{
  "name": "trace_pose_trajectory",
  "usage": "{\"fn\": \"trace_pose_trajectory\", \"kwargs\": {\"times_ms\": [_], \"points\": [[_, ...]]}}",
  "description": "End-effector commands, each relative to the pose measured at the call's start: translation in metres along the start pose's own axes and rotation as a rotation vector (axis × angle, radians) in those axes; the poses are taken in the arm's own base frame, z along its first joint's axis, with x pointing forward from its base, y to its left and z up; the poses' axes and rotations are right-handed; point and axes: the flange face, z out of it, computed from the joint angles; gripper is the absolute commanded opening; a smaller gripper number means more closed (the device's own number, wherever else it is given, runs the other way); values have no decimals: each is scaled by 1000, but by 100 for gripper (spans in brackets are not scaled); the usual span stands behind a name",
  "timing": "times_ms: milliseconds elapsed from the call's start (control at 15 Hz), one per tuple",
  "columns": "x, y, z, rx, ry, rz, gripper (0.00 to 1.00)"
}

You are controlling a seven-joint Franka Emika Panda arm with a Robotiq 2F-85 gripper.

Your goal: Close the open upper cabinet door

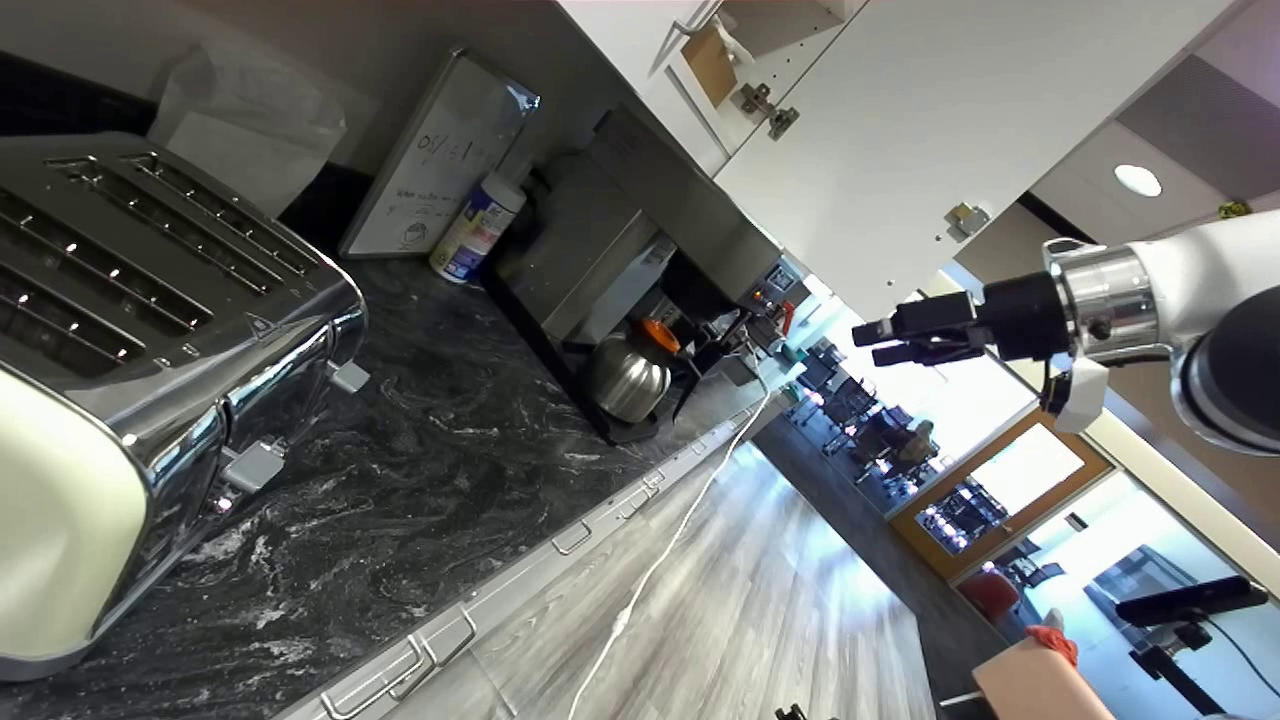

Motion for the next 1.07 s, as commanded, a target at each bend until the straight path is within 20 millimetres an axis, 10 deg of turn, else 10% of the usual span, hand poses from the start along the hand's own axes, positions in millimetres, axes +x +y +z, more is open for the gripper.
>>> {"fn": "trace_pose_trajectory", "kwargs": {"times_ms": [0,267,1000], "points": [[3,24,-39,-40,195,19,100],[19,57,-69,-105,348,171,100],[53,79,-62,-111,467,281,100]]}}
